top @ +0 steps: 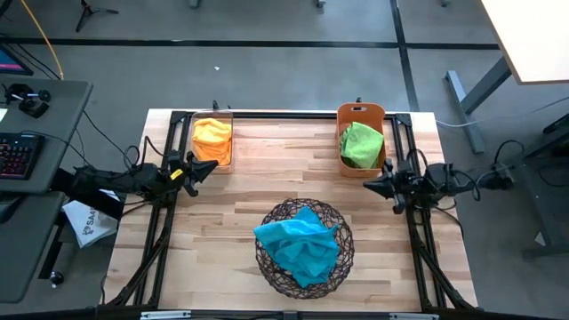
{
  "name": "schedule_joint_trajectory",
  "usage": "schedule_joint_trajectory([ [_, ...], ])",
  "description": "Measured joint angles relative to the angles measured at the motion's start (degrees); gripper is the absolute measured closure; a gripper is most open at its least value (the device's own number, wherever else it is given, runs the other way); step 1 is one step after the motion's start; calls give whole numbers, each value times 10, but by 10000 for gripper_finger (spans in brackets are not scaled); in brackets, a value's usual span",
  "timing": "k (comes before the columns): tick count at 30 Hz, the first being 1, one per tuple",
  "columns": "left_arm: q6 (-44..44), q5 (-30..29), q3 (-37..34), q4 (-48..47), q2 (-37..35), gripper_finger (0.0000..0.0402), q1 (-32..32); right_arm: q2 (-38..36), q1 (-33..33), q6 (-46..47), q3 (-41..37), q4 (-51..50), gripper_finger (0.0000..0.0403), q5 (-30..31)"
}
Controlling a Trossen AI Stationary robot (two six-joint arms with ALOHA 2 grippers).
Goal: Sort microfiber towel by color & place in baskets
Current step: Return to Home Position
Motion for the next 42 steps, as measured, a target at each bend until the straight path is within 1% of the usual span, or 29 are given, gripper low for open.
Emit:
schedule_joint_trajectory([
  [2, 0, 0, 0, 0, 0, 397, 0, -22, -9, -5, -28, 16, 403, -20],
  [6, 0, 0, 0, 0, 0, 397, 0, -53, -12, -15, -80, 47, 403, -22],
  [9, 0, 0, 0, 0, 0, 397, 0, -62, -12, -37, -108, 64, 403, -23],
  [12, 0, 0, 0, 0, 0, 397, 0, -48, -12, -49, -108, 63, 403, -27],
  [16, 0, 0, 0, 0, 1, 397, 0, -37, -12, 38, -108, 63, 403, -27],
  [18, 0, -1, 0, 0, 1, 397, 0, -36, -12, 62, -108, 62, 403, -27],
  [42, 0, -2, 0, 0, 1, 396, 0, -36, -12, 65, -108, 61, 402, -27],
])
